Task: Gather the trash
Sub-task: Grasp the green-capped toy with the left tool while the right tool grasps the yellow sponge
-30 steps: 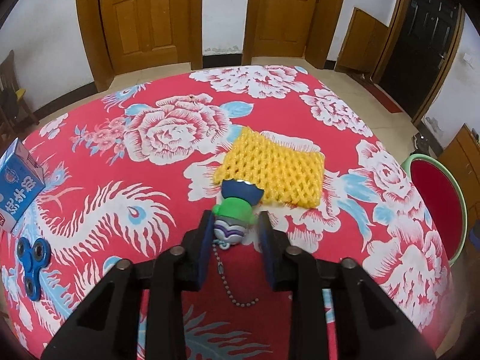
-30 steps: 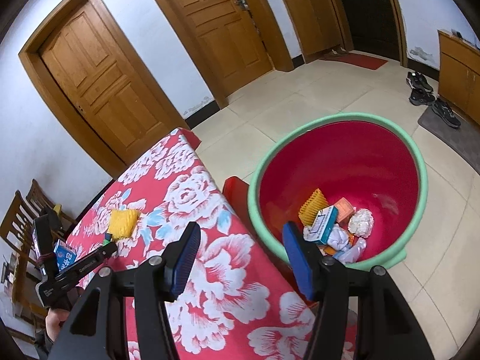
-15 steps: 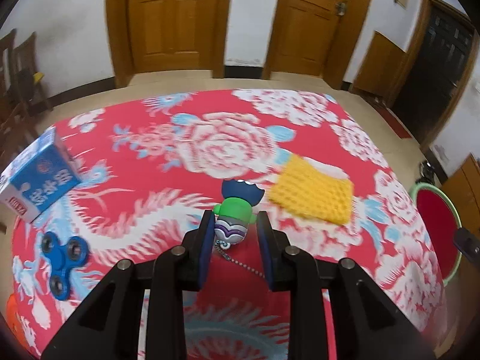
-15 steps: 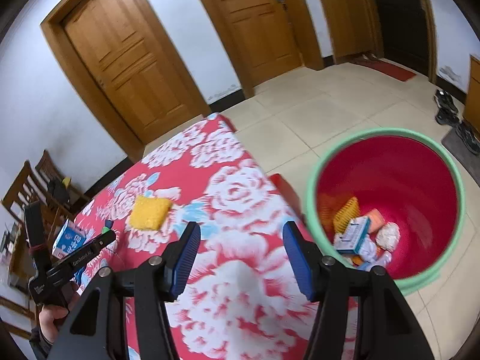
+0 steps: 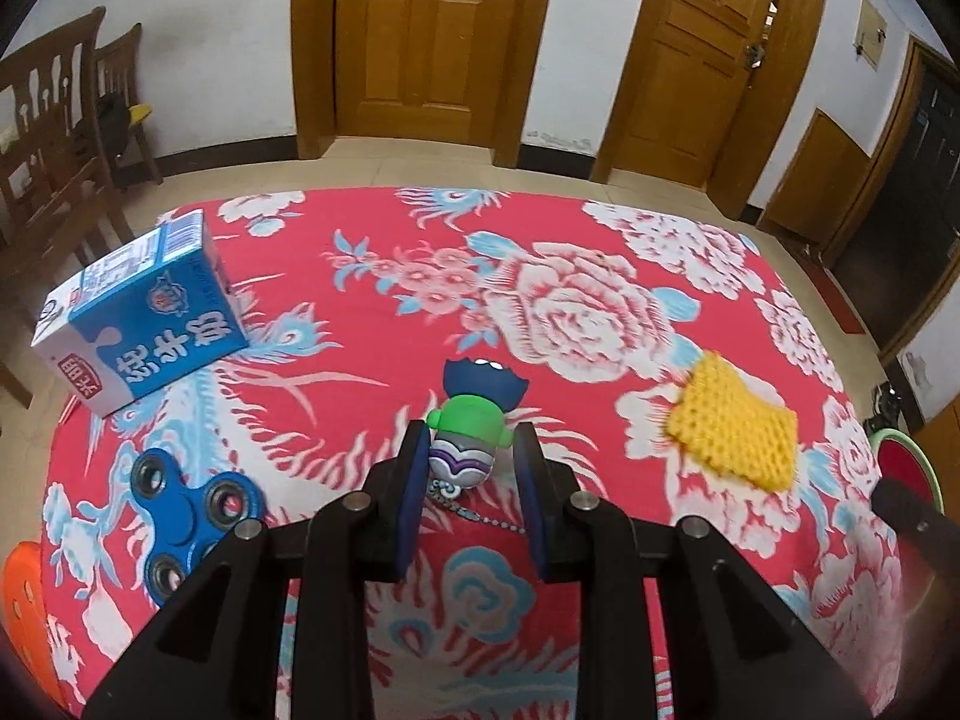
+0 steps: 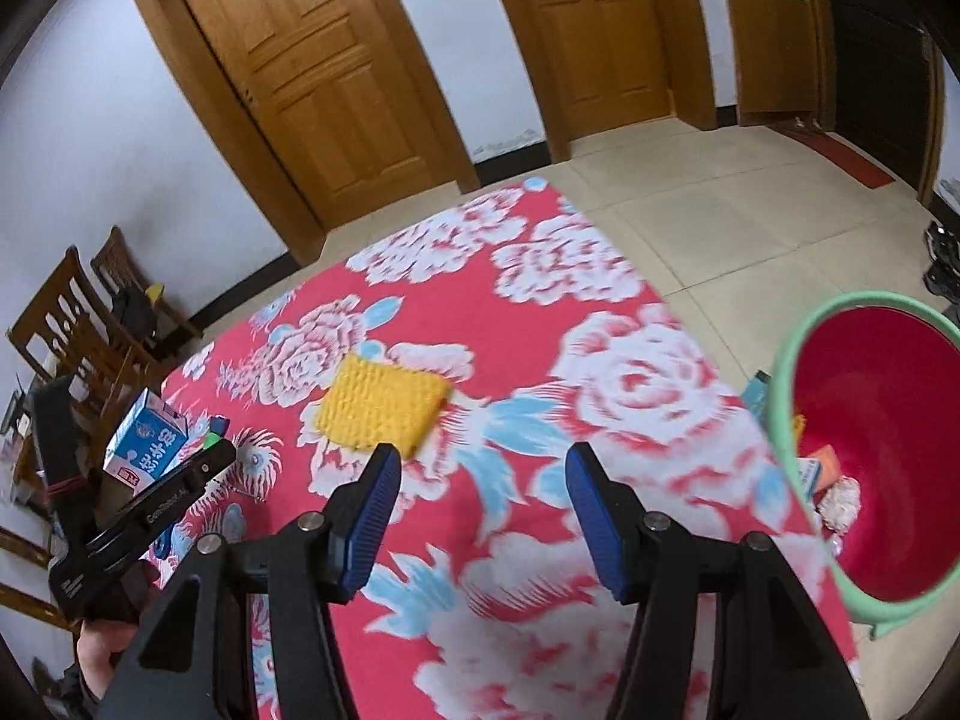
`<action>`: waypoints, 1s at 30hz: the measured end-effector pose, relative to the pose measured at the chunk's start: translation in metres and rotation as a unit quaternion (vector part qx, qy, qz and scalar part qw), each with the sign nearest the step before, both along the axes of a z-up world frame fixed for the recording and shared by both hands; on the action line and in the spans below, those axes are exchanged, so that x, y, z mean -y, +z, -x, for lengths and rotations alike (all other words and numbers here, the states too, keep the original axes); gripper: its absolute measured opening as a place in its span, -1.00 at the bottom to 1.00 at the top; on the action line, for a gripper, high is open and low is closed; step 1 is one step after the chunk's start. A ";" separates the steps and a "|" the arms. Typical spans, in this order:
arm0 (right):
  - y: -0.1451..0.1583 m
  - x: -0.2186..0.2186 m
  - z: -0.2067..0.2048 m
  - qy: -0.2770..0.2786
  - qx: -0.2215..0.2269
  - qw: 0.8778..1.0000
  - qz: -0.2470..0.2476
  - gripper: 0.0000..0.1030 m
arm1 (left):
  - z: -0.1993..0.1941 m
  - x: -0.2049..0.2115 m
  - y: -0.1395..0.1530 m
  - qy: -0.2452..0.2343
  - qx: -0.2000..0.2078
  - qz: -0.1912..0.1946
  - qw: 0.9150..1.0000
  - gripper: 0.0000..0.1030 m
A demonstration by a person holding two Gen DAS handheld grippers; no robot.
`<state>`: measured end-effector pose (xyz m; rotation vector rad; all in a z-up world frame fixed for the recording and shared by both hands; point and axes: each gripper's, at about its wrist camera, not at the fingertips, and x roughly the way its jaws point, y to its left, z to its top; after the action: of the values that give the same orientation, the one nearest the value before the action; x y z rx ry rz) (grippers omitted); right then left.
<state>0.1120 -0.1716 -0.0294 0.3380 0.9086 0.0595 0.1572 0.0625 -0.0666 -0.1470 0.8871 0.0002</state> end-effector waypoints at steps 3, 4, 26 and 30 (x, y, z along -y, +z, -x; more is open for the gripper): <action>-0.006 -0.011 -0.012 0.007 -0.006 1.000 0.006 0.17 | 0.000 -0.001 -0.001 0.004 0.001 -0.002 1.000 -0.45; -0.008 -0.016 -0.016 0.010 -0.008 1.000 0.008 0.17 | 0.000 -0.001 -0.002 0.003 0.001 -0.001 1.000 -0.45; -0.033 -0.060 -0.050 0.033 -0.018 0.997 0.070 -0.01 | 0.002 0.000 -0.004 -0.001 0.001 0.001 1.000 -0.45; -0.033 -0.063 -0.051 0.039 -0.016 0.997 0.069 -0.20 | 0.003 0.001 -0.005 -0.002 0.001 0.001 1.000 -0.45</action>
<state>0.1631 -0.1082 -0.0628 0.1745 0.9522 0.0626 0.1545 0.0616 -0.0716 -0.1473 0.8855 -0.0043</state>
